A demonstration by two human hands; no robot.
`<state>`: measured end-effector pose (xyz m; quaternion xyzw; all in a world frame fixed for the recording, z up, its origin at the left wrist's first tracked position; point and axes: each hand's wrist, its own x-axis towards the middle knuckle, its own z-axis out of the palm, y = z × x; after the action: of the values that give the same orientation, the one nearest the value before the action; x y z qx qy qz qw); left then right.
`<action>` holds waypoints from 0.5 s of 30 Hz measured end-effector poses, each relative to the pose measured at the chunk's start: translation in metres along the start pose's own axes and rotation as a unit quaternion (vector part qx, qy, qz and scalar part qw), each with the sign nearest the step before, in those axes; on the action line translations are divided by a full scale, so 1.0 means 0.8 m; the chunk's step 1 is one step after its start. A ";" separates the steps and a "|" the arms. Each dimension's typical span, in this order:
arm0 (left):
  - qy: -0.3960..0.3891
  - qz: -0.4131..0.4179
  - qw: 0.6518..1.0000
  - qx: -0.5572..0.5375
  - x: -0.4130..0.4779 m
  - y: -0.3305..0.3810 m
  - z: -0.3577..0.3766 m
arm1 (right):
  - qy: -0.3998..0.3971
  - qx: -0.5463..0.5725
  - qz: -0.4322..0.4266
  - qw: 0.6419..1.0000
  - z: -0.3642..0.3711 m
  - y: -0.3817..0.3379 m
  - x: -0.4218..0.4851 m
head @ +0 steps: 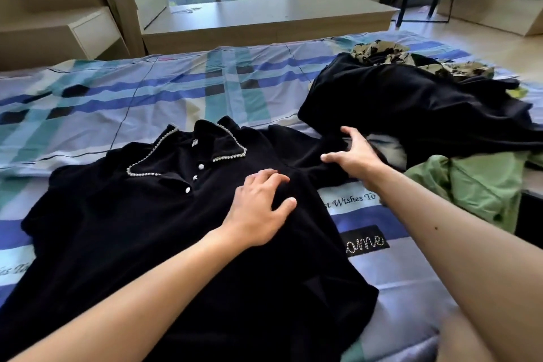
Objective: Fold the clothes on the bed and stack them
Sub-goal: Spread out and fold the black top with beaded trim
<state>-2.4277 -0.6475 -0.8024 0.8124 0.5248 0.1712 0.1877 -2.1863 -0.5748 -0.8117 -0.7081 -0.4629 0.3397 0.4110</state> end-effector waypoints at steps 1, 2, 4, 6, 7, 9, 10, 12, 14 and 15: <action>0.004 -0.001 1.000 0.023 0.005 0.002 0.008 | -0.013 0.002 0.002 1.000 0.000 0.000 0.002; 0.000 0.000 0.999 0.040 0.010 0.005 0.018 | -0.023 0.003 0.001 1.000 -0.001 0.001 0.004; -0.036 -0.003 0.997 0.075 0.016 0.007 0.038 | -0.025 -0.019 0.000 1.000 -0.002 0.001 0.007; -0.077 -0.010 0.988 0.134 0.017 0.006 0.057 | 0.001 -0.046 0.015 0.999 -0.004 0.002 0.009; -0.084 -0.009 0.984 0.157 0.016 0.005 0.063 | 0.014 -0.053 0.025 0.998 -0.005 0.000 0.007; -0.086 -0.004 0.982 0.166 0.014 0.003 0.066 | 0.031 -0.067 0.036 0.997 -0.005 -0.008 0.000; -0.095 -0.001 0.983 0.156 0.015 0.001 0.063 | 0.036 -0.073 0.028 0.996 -0.003 -0.014 -0.004; -0.119 -0.006 0.990 0.081 0.021 0.001 0.049 | 0.048 -0.070 -0.034 0.996 0.003 -0.037 -0.016; -0.092 -0.049 0.985 -0.137 0.032 0.000 0.028 | 0.023 -0.049 -0.154 0.987 0.013 -0.069 -0.034; -0.042 -0.097 0.956 -0.275 0.038 -0.004 0.014 | -0.023 -0.037 -0.216 0.975 0.020 -0.083 -0.044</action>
<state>-2.4133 -0.6199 -0.8113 0.6809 0.5256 0.2558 0.4413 -2.2367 -0.5880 -0.7555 -0.5981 -0.6264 0.2422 0.4373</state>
